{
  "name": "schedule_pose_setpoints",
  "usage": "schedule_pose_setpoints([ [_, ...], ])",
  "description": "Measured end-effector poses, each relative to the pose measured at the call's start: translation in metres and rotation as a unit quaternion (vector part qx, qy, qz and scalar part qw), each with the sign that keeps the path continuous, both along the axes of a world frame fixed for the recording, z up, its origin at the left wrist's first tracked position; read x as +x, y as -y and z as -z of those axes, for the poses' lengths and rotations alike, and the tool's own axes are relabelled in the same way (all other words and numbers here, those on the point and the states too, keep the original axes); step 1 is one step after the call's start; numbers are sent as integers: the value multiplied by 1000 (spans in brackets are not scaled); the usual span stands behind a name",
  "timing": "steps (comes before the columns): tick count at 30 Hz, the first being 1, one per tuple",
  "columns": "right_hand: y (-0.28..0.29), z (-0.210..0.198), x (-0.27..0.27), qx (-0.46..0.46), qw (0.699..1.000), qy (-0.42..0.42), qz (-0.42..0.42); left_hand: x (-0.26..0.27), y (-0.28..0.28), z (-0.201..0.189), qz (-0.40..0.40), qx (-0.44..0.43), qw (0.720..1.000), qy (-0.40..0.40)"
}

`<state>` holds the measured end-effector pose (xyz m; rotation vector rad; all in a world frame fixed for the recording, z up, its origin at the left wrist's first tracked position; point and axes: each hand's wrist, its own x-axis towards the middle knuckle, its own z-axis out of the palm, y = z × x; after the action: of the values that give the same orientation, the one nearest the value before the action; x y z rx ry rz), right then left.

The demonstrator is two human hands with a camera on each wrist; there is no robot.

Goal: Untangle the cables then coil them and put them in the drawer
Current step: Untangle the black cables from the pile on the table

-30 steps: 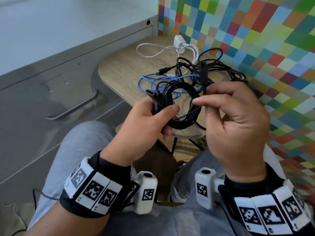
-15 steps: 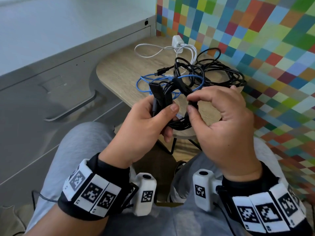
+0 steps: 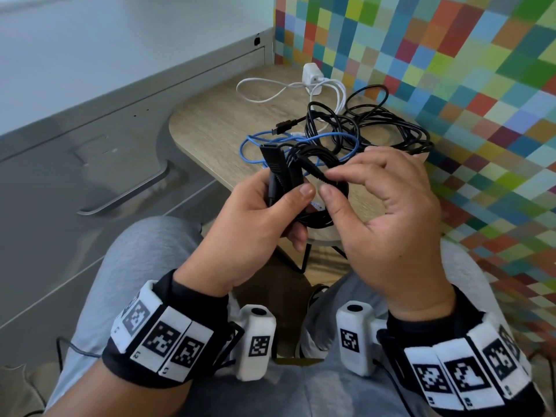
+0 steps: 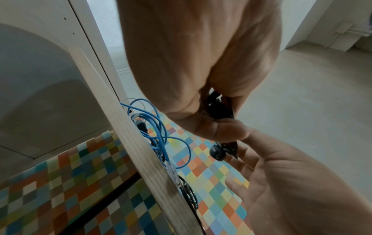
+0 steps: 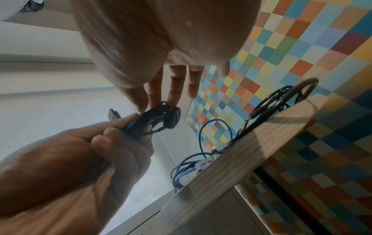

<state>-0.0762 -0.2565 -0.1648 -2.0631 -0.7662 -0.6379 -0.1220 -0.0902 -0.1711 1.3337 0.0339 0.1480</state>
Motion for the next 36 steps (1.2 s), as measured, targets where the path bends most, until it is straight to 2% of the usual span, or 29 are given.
schedule_pose_setpoints([
  [6,-1,0,1,40,999,1,6,-2,3,-1,29,52,998,16],
  [10,-1,-3,-4,59,997,56,19,1,2,1,-13,48,999,-4],
  [14,-1,0,-1,73,997,24,-4,4,-1,3,-54,19,998,-14],
  [17,1,3,4,29,1000,-3,-11,4,-3,2,-54,35,998,-3],
  [23,1,8,7,-77,996,-53,-3,1,-2,4,6,142,990,-7],
  [26,-1,9,6,-130,989,-76,-13,-1,1,5,32,149,988,-12],
  [28,-2,10,5,-133,987,-90,-19,-1,1,2,34,130,991,-7],
  [30,-1,8,3,-71,988,-134,-34,0,-1,0,18,71,997,-5],
  [33,0,0,0,93,977,-181,-71,1,-5,-2,-12,-38,999,-8],
  [36,-1,2,4,238,938,-219,-123,1,-9,-5,-22,-98,995,-14],
])
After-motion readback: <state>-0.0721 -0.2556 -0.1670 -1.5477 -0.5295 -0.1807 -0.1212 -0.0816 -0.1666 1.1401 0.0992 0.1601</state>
